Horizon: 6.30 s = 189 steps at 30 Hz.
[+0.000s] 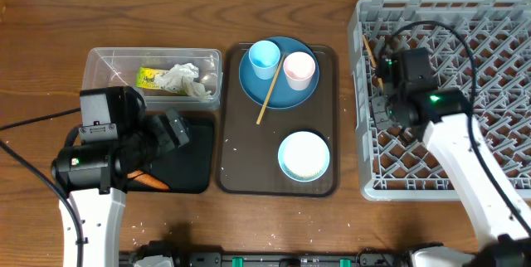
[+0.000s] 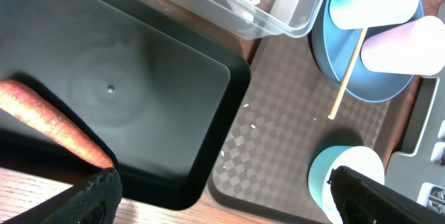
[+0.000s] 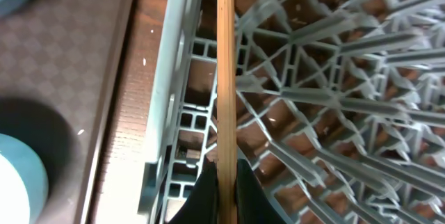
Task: Sort waste into correct bins and load items into the dishwasher rack
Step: 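Lift one chopstick and carry it right into the dish rack, then return the right gripper to the remaining chopstick and grasp it, then lift the second chopstick and carry it right to the dish rack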
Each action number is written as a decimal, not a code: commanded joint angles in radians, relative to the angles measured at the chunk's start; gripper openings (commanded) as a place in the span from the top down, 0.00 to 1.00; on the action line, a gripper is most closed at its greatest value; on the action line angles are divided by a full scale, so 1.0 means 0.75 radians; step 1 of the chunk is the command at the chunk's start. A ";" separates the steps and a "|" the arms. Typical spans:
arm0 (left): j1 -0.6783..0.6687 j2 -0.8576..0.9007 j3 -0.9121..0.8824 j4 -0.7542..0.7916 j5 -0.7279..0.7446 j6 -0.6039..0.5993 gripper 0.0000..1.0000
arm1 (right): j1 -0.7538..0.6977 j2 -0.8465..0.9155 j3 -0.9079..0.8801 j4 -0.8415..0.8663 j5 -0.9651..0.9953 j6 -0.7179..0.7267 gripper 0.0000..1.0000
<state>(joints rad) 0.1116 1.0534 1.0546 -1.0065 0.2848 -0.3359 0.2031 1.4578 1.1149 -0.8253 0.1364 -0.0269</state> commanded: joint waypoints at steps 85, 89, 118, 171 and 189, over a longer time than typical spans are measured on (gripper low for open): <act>0.007 -0.010 0.024 -0.001 -0.009 0.009 0.02 | 0.723 0.525 0.082 0.752 -0.216 1.284 0.69; 0.007 -0.010 0.024 -0.001 -0.009 0.009 0.02 | 0.726 0.525 0.082 0.746 -0.216 1.289 0.72; 0.007 -0.010 0.024 -0.001 -0.009 0.009 0.02 | 0.726 0.525 0.082 0.666 -0.197 1.321 0.73; 0.007 -0.010 0.024 -0.001 -0.009 0.009 0.02 | 0.682 0.117 0.082 0.454 -0.165 0.947 0.99; 0.007 -0.010 0.024 -0.001 -0.009 0.009 0.02 | 0.278 -0.085 0.081 -0.220 0.173 0.430 0.99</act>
<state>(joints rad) 0.1116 1.0527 1.0546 -1.0061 0.2848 -0.3359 0.4438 1.3987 1.1679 -0.9760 0.2100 0.4000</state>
